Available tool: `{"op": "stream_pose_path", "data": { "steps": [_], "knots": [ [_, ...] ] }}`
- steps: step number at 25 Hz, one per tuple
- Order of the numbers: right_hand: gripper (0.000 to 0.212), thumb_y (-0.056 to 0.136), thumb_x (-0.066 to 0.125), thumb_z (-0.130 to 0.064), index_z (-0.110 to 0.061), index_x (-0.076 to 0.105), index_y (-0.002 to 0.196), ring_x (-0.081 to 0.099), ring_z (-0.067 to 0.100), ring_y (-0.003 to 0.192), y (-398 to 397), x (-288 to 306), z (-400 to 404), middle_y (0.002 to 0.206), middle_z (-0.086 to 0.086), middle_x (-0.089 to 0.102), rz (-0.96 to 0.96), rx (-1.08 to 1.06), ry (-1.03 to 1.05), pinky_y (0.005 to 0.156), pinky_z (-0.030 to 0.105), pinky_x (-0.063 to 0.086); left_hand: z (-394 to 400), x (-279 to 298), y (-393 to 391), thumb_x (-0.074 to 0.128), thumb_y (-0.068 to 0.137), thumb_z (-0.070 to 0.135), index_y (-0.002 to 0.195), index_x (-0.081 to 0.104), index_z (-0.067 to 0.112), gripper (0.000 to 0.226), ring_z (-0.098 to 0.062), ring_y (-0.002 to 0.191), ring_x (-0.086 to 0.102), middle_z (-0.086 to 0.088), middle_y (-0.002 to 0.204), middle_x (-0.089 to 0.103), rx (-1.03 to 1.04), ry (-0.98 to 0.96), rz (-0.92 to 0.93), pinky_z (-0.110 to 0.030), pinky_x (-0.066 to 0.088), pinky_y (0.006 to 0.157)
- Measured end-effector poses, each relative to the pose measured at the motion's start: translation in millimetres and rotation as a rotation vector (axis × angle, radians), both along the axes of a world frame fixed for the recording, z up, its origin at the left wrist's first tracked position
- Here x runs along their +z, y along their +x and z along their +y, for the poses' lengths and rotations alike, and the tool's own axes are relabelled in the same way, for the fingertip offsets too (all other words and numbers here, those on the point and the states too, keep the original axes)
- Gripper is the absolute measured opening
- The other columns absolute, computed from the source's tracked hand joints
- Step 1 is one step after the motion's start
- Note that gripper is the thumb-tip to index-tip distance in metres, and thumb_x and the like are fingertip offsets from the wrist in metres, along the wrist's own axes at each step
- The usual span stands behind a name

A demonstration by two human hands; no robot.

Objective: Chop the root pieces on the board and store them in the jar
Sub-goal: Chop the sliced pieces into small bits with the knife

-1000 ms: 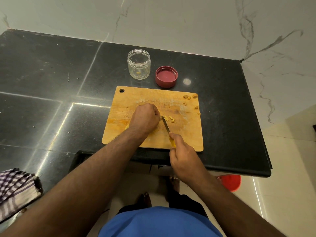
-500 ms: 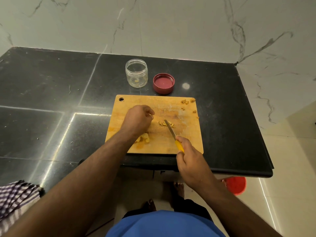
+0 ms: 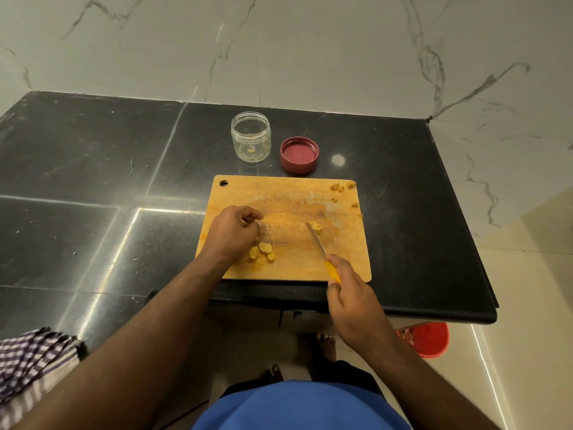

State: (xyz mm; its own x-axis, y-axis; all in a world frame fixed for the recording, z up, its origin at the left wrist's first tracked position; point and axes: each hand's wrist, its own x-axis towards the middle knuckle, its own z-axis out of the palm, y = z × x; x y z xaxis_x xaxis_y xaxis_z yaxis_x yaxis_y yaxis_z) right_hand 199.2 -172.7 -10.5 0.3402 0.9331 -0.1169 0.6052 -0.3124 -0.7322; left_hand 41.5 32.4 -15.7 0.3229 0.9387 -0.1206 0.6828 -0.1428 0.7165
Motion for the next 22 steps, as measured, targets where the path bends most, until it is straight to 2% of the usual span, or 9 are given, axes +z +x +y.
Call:
{"op": "stream_pose_path", "data": {
  "steps": [4, 8, 13, 15, 18, 20, 22],
  "knots": [
    [0.046, 0.103, 0.04, -0.021, -0.031, 0.034, 0.147, 0.048, -0.001, 0.078, 2, -2, -4, 0.118, -0.003, 0.058, -0.004, -0.001, -0.038, 0.059, 0.008, 0.035, 1, -3, -2, 0.065, 0.097, 0.021, 0.117, 0.073, 0.021, 0.022, -0.011, 0.093, 0.061, 0.001, 0.115, 0.068, 0.004, 0.004, 0.003, -0.014, 0.043, 0.062],
    [0.044, 0.103, 0.04, -0.02, -0.03, 0.036, 0.146, 0.051, 0.001, 0.066, 12, 2, -9, 0.102, -0.007, 0.058, 0.008, -0.047, -0.032, 0.054, 0.011, 0.037, 1, -2, -4, 0.061, 0.099, 0.019, 0.118, 0.072, 0.021, 0.021, -0.007, 0.091, 0.061, 0.004, 0.115, 0.069, 0.027, -0.03, -0.026, -0.016, 0.046, 0.065],
    [0.046, 0.102, 0.041, -0.019, -0.031, 0.035, 0.146, 0.047, -0.003, 0.07, 7, 3, -3, 0.115, -0.005, 0.059, -0.008, 0.012, -0.013, 0.057, 0.01, 0.033, 2, 8, -13, 0.058, 0.101, 0.017, 0.12, 0.07, 0.022, 0.023, -0.012, 0.101, 0.061, 0.006, 0.114, 0.066, 0.076, -0.058, -0.084, -0.024, 0.05, 0.077],
    [0.046, 0.102, 0.041, -0.019, -0.03, 0.035, 0.146, 0.047, -0.003, 0.071, 7, 3, -1, 0.117, -0.005, 0.058, -0.014, 0.028, -0.012, 0.058, 0.009, 0.033, 0, 12, -18, 0.063, 0.099, 0.02, 0.117, 0.071, 0.023, 0.021, -0.011, 0.097, 0.062, 0.006, 0.108, 0.068, 0.039, -0.032, -0.05, -0.021, 0.049, 0.072],
    [0.045, 0.102, 0.041, -0.019, -0.03, 0.036, 0.146, 0.053, 0.001, 0.068, 6, 3, 0, 0.111, -0.005, 0.059, -0.002, 0.041, -0.009, 0.056, 0.012, 0.039, -6, 17, -22, 0.068, 0.095, 0.021, 0.111, 0.075, 0.022, 0.017, -0.004, 0.084, 0.056, 0.006, 0.102, 0.066, -0.07, 0.058, 0.062, -0.014, 0.039, 0.064],
    [0.045, 0.102, 0.041, -0.019, -0.03, 0.036, 0.146, 0.055, -0.002, 0.071, 5, 3, 1, 0.106, -0.005, 0.059, 0.015, 0.049, -0.009, 0.057, 0.015, 0.042, -13, 19, -22, 0.07, 0.093, 0.026, 0.11, 0.075, 0.025, 0.018, -0.006, 0.092, 0.054, 0.007, 0.106, 0.061, -0.179, 0.088, 0.142, -0.017, 0.04, 0.071],
    [0.045, 0.102, 0.042, -0.019, -0.029, 0.037, 0.145, 0.055, -0.003, 0.071, 2, 4, 2, 0.103, -0.007, 0.058, 0.028, 0.058, -0.011, 0.057, 0.014, 0.042, -19, 19, -21, 0.07, 0.093, 0.03, 0.116, 0.074, 0.026, 0.023, -0.012, 0.106, 0.052, 0.006, 0.113, 0.057, -0.28, 0.117, 0.226, -0.024, 0.045, 0.085]
  ]
}}
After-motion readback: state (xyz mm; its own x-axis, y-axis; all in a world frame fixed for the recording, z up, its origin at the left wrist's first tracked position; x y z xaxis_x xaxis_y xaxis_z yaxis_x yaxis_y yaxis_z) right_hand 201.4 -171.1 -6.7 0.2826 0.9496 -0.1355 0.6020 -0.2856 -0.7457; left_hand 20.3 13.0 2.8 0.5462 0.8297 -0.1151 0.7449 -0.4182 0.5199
